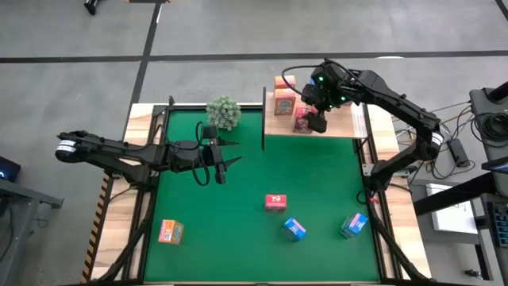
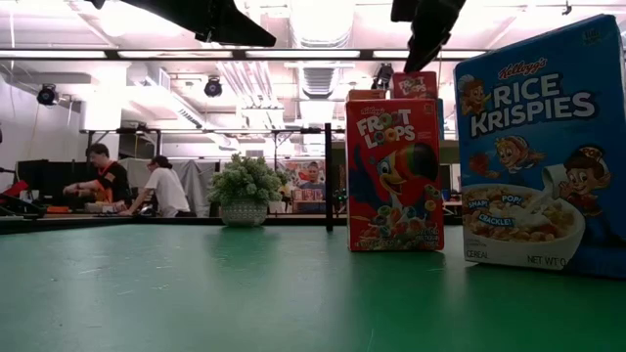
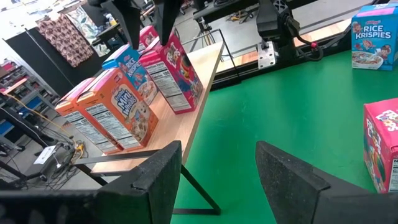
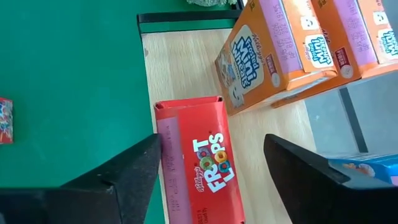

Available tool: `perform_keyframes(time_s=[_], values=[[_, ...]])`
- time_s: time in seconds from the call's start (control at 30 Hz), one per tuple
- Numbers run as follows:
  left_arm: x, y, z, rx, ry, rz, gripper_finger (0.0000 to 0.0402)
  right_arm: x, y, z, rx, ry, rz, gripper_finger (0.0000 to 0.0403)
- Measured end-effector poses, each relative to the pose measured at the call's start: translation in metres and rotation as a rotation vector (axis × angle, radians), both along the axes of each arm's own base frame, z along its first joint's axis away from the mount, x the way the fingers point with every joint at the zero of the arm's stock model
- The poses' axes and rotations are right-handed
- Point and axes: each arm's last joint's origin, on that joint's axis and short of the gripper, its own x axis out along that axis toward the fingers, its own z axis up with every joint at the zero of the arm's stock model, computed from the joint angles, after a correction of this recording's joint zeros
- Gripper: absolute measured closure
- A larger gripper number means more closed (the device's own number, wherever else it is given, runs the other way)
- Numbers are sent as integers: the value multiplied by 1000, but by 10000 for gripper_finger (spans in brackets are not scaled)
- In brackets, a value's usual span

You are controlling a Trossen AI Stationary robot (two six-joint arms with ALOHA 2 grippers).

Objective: Stack cereal on shelf
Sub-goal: Put the left red cereal box on the shelf

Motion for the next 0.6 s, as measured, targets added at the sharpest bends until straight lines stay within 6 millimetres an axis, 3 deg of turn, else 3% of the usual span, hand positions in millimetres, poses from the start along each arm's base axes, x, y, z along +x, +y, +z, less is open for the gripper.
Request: perform_keyframes(time_s=[0.23, 0.6], values=[[0, 0, 0, 0, 0, 0, 212, -7, 4, 14, -10, -43, -26, 121], [0, 0, 0, 0, 0, 0, 212, -6, 5, -3, 51, 31, -29, 125]])
